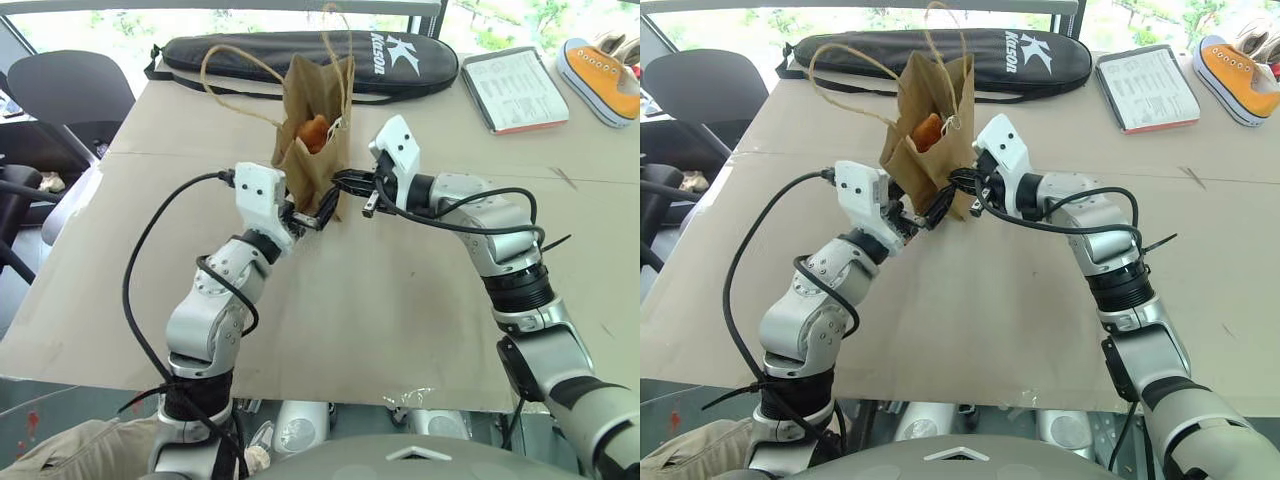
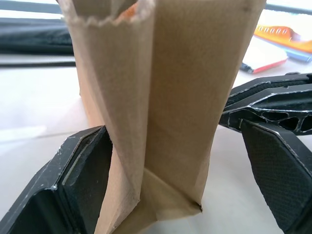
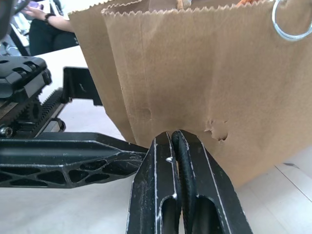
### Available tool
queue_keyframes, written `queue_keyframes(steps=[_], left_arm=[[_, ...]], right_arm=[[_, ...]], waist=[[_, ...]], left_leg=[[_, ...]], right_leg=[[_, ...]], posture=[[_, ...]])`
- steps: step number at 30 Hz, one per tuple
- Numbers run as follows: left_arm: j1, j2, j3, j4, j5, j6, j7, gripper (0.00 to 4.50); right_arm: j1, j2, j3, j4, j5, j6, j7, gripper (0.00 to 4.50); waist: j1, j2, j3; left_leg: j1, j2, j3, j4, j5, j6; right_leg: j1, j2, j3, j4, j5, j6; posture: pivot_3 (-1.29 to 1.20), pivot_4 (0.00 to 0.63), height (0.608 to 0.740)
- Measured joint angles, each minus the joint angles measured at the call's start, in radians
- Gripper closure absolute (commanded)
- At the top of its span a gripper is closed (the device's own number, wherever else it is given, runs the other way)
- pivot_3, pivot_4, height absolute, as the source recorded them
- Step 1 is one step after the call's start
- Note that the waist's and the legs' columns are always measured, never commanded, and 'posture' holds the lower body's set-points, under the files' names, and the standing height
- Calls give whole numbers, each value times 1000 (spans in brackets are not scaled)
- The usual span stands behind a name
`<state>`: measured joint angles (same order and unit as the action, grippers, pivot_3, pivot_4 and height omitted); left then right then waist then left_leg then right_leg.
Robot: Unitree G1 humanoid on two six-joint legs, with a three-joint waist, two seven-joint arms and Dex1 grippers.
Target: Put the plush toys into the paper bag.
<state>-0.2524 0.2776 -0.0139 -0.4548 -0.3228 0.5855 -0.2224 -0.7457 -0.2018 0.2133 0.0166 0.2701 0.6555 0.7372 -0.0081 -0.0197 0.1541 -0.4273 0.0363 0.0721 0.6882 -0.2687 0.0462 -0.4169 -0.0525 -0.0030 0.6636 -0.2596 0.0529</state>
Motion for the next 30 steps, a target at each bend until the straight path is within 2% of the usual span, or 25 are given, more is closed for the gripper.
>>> queue_keyframes(steps=[1,2,3,6,10,11,16,18,21,25,27,30], left_arm=[[-8,-6,-7,11,10,-6,1,52],[-19,-17,-20,29,24,-17,2,547],[-25,-28,-28,44,37,-28,9,758],[-64,-57,-21,137,106,-62,78,2227],[-69,-76,-26,185,144,-113,92,4136],[-69,-75,-20,207,153,-133,93,4332],[-63,-72,-11,231,163,-187,64,4332],[-50,-60,-1,231,154,-205,22,4332],[-28,6,17,230,85,-245,-116,4332],[-32,162,66,236,-76,-287,-433,4332],[-63,266,74,282,-165,-293,-656,4332],[-142,361,62,369,-239,-303,-951,4332]], right_arm=[[1,-1,-5,0,-1,3,-3,4500],[3,-6,-12,0,-4,7,-5,4500],[6,-11,-18,-1,-5,12,-5,4500],[35,-1,24,-49,19,32,29,4500],[39,7,50,-87,35,46,38,4500],[39,-3,46,-104,42,56,36,4500],[44,-24,25,-172,64,91,16,4500],[51,-38,7,-207,77,110,7,4500],[71,-75,-10,-259,97,143,-3,4500],[104,-115,-107,-383,198,214,-7,4500],[116,-124,-203,-471,324,270,-6,4500],[123,-191,-359,-607,550,346,-19,4500]], waist=[[0,0,0],[1,0,0],[1,0,0],[-9,0,0],[-4,0,0],[-1,0,0],[0,0,0],[-2,0,0],[-3,0,0],[-4,0,0],[-2,1,0],[3,1,0]], left_leg=[[0,0,0,0,0,0],[0,0,0,0,0,0],[0,0,0,0,0,0],[1,1,0,-1,0,0],[1,1,0,-1,1,-1],[1,0,0,-1,1,-1],[0,0,0,-1,0,-1],[1,0,0,-1,0,-1],[1,1,0,-1,1,-1],[0,1,-1,-1,1,-1],[-1,1,-1,-1,1,-1],[0,0,-1,-1,0,-1]], right_leg=[[0,0,0,0,0,0],[0,0,0,0,0,0],[0,0,0,0,0,0],[0,2,1,1,0,0],[0,1,0,0,0,0],[0,0,0,0,0,0],[0,-1,0,0,0,0],[0,-1,0,0,0,0],[0,-1,-1,0,0,0],[0,-1,-1,0,0,0],[0,0,-3,-1,0,0],[1,-1,-3,-2,0,0]], posture=[[0,150,740],[0,150,740],[0,150,740],[0,150,740],[0,150,740],[0,150,740],[0,150,740],[0,150,740],[0,150,740],[0,150,740],[0,150,740],[0,150,740]])
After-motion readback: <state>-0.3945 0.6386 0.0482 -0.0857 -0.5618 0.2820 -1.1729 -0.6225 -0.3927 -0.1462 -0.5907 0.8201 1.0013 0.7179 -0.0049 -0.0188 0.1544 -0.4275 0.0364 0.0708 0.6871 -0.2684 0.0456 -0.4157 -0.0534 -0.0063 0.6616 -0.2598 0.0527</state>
